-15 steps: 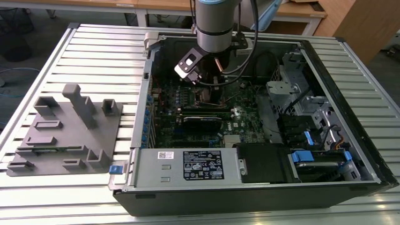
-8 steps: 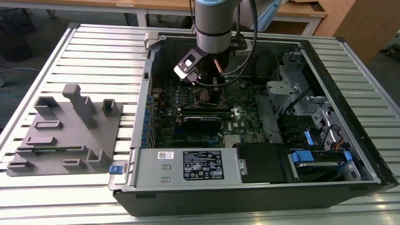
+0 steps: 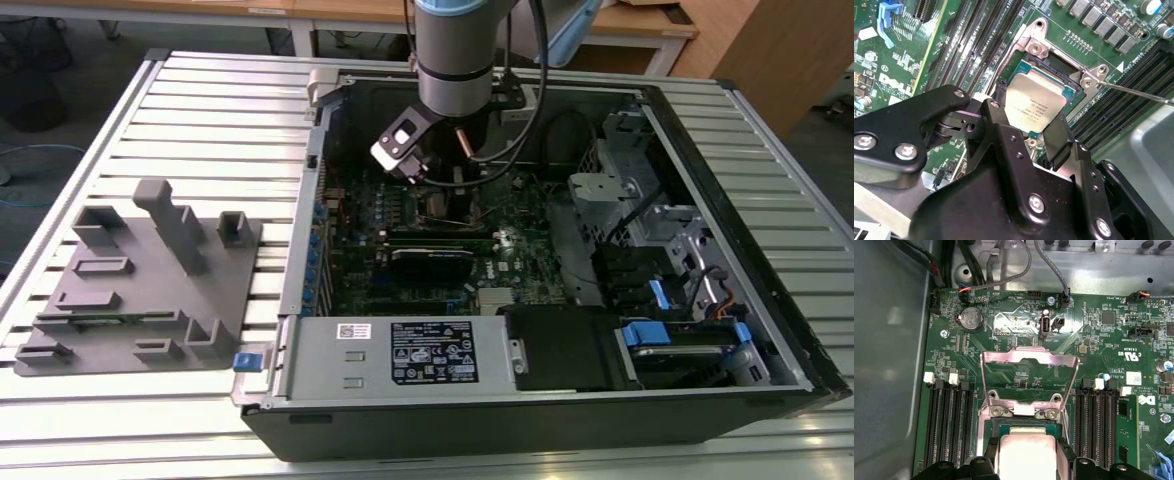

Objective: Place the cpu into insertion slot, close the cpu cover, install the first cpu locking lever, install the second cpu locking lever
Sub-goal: 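Place the cpu into insertion slot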

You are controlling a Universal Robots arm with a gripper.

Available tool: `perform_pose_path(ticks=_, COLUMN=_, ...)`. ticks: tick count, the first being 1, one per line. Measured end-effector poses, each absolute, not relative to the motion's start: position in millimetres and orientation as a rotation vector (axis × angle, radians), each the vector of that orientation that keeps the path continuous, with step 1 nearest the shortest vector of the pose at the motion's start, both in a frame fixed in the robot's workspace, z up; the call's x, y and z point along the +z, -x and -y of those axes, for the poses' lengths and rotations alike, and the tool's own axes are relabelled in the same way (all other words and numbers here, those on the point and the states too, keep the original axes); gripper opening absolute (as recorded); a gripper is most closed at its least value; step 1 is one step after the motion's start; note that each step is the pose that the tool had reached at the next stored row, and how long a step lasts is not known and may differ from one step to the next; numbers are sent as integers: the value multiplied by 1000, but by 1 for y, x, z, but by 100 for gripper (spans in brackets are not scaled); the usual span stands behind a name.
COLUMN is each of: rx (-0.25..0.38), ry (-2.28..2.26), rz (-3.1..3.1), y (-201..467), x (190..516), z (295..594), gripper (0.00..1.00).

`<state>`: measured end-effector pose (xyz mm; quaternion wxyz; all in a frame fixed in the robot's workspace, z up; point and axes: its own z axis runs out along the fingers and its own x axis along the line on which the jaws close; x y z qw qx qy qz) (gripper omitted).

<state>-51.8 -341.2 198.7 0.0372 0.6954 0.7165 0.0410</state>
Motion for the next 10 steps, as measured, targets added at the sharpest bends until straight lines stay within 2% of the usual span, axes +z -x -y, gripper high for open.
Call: perform_pose_path(ticks=10, rx=126, ry=-2134, rz=-2199, y=52, x=197, z=340, gripper=54)
